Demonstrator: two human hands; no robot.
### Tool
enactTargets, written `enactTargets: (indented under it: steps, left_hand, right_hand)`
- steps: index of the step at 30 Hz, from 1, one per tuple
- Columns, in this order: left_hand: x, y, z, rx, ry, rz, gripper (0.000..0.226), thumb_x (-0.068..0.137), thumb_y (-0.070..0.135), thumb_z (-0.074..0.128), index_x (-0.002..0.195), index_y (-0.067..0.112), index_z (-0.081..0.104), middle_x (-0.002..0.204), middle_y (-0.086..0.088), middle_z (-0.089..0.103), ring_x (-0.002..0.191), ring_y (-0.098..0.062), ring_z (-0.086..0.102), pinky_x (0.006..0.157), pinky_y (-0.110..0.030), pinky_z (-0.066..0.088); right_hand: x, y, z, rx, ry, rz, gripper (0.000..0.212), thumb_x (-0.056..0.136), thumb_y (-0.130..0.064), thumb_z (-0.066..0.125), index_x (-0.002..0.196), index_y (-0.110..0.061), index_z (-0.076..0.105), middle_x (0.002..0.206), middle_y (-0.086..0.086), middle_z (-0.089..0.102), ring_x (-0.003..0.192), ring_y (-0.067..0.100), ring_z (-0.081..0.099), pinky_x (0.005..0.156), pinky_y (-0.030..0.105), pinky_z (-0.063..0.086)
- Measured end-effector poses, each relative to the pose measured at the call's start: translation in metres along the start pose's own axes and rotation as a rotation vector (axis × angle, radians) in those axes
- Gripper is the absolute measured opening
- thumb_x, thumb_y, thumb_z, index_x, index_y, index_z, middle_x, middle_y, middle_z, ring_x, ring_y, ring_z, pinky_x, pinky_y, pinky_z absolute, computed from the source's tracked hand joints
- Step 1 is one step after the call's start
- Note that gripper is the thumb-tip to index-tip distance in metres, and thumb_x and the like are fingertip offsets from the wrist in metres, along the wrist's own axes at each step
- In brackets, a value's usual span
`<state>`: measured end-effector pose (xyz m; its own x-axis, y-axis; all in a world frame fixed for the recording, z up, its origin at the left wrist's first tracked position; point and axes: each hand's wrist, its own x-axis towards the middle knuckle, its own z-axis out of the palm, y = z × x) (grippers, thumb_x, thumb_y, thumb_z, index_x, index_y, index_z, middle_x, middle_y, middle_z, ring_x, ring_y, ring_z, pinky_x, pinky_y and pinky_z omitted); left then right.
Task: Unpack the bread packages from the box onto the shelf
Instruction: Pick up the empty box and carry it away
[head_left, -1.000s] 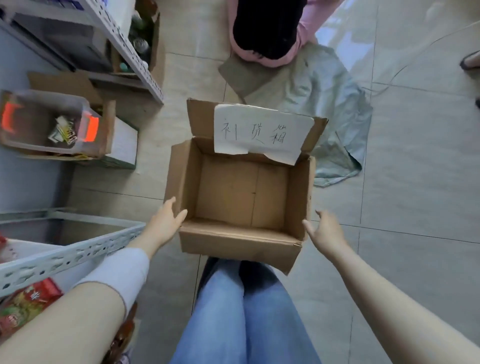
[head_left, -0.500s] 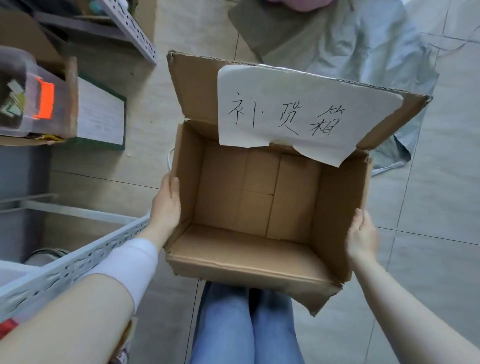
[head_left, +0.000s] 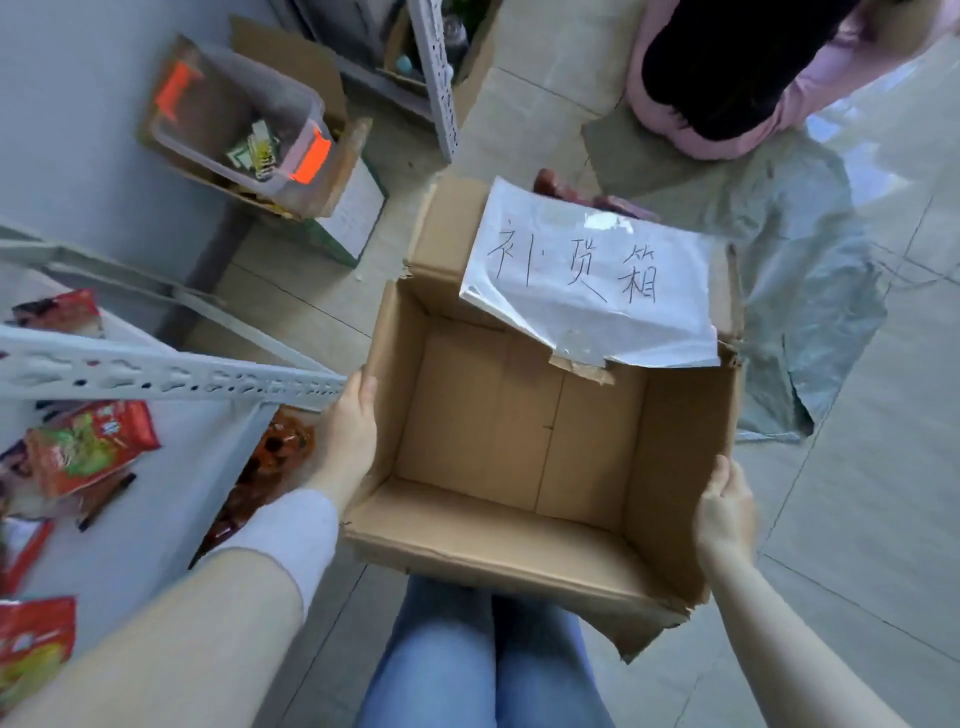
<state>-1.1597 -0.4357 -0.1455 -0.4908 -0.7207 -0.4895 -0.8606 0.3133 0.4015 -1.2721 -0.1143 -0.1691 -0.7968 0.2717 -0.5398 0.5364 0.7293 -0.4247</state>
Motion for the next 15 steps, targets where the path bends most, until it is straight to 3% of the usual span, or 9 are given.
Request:
enactTargets:
  steps: [5,10,15]
  left_hand:
    - [-0.101,-0.045,-0.058,-0.021,0.14,-0.107,0.043,0.101,0.029,0.029,0.133,0.006,0.046,0.115,-0.033,0.059,0.107,-0.045,0.055,0.085,-0.041,0.041]
    - [-0.198,-0.111,-0.105,-0.144,0.252,-0.2,0.045,0.101,0.029,0.03,0.136,0.004,0.043,0.127,-0.025,0.057,0.116,-0.04,0.052,0.093,-0.04,0.04]
    - [-0.286,-0.208,-0.127,-0.3,0.406,-0.359,0.044,0.1,0.029,0.03,0.134,0.006,0.046,0.123,-0.022,0.06,0.11,-0.039,0.056,0.088,-0.039,0.044]
  right_hand:
    - [-0.072,-0.016,-0.041,-0.102,-0.059,-0.195,0.044,0.102,-0.027,0.025,0.133,-0.002,0.045,0.132,0.024,0.051,0.123,0.041,0.044,0.104,0.046,0.032]
    - [-0.158,-0.037,-0.063,-0.237,-0.138,-0.403,0.044,0.101,-0.029,0.024,0.129,-0.004,0.048,0.126,0.025,0.055,0.116,0.042,0.048,0.096,0.045,0.037]
    - [-0.246,-0.046,-0.035,-0.342,-0.211,-0.636,0.043,0.101,-0.03,0.025,0.121,-0.004,0.052,0.111,0.027,0.06,0.102,0.042,0.054,0.082,0.044,0.041]
